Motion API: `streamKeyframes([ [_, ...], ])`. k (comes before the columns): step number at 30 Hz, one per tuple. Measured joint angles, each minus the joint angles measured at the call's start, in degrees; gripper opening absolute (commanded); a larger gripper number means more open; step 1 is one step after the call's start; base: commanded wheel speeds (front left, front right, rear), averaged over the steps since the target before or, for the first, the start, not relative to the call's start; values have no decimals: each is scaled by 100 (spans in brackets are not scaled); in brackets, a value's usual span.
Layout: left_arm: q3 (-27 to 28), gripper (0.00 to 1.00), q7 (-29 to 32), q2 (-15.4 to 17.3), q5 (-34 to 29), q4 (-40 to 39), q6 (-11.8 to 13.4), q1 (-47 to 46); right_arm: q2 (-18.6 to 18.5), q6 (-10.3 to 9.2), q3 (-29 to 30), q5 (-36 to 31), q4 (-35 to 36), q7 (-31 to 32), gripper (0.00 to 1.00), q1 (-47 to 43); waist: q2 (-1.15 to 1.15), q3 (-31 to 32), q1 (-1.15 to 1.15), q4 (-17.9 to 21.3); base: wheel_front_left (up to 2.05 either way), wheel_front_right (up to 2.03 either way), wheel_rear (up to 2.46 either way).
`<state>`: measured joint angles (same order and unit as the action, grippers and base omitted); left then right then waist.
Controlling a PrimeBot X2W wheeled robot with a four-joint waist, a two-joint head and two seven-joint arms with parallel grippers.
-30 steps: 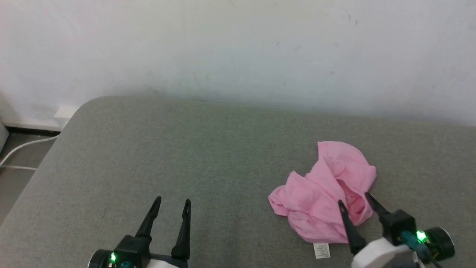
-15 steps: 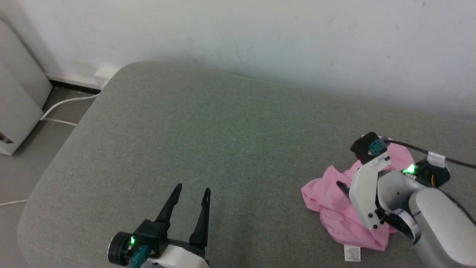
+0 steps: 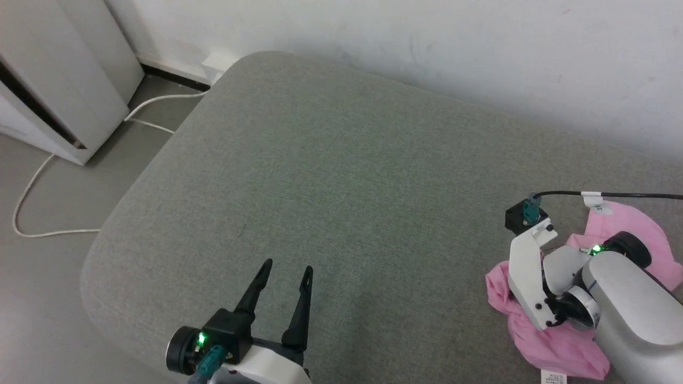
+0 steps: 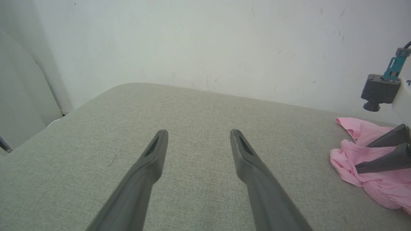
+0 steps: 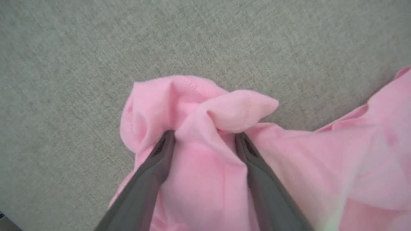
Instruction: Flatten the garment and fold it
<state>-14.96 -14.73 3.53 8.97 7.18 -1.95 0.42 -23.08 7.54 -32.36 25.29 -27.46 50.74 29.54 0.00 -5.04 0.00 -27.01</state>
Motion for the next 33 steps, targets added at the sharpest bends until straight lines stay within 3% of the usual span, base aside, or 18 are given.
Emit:
streamKeyframes([
  [1,0,100,0,-9,0,12,0,1,-14,0,-55,47,-47,-2,100,29,0,-19,0,-37,0,0,0],
  [3,-7,100,0,-18,0,41,0,2,-59,-1,-175,146,-120,-15,6,89,0,-50,0,-99,0,0,0],
  [4,-9,100,0,-20,1,56,-1,2,-85,-1,-234,175,-129,-89,0,109,0,-58,0,-122,0,0,0],
  [10,-4,100,0,-33,0,151,-1,9,-23,-1,-564,442,-121,-806,0,218,0,47,0,-115,0,0,0],
  [18,138,100,0,-35,-108,179,-53,80,470,0,-605,1007,588,-2118,0,1054,0,345,0,210,0,0,0],
  [25,240,100,0,-38,-154,122,-63,192,463,1,328,1095,1063,-3490,0,1041,0,514,-1,645,0,0,0],
  [31,302,100,0,-42,-154,100,-97,201,651,-1,1795,1067,1046,-4525,0,-932,0,541,-1,1011,0,0,0],
  [33,305,100,1,-42,-154,103,-102,203,749,-1,2148,782,845,-4744,0,-1717,0,528,-1,1121,0,0,0],
])
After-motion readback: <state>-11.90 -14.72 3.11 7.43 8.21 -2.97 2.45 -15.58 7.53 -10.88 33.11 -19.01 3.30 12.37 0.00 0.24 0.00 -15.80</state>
